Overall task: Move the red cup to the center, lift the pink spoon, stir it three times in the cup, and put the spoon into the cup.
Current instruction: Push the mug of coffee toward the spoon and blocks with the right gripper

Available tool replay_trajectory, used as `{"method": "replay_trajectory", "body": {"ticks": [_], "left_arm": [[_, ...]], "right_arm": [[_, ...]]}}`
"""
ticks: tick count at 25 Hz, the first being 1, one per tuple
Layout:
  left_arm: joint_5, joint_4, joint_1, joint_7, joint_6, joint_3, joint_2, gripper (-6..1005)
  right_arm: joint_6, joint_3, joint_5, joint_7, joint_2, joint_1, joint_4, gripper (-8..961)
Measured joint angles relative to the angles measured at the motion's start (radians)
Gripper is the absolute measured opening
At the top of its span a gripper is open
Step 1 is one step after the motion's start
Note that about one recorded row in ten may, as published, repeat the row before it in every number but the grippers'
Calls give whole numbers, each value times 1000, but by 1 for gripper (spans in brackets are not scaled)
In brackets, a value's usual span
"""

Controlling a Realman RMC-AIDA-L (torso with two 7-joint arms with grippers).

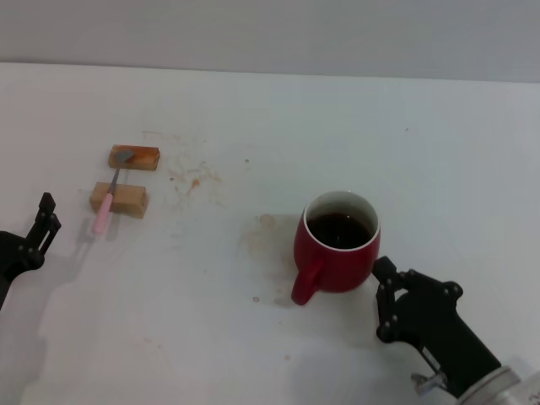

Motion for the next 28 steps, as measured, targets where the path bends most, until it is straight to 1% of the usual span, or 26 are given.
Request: {"method": "replay_trajectory", "body": {"ticks": [11, 17, 22, 26, 27, 28], "left_arm": [[0, 0, -8, 0, -11, -7, 0, 816], [0, 1, -33, 0, -50, -11, 1, 816], [0, 2, -43, 0, -56, -11, 2, 816], [0, 2, -45, 0, -57, -11, 2, 816], [0, 2, -45, 0, -57, -11, 2, 816], [0, 2, -44, 0, -57, -11, 2, 816]], "right_arm": [[13, 21, 0, 4, -1, 63, -31, 1], [73, 51, 1, 6, -1, 94, -43, 1], [114, 79, 0, 7, -1, 115, -55, 1], [108, 96, 0, 3, -1, 113, -58, 1], [92, 99, 0, 1, -1, 105, -58, 1], [45, 101, 1, 1, -1, 85, -58, 1]]}}
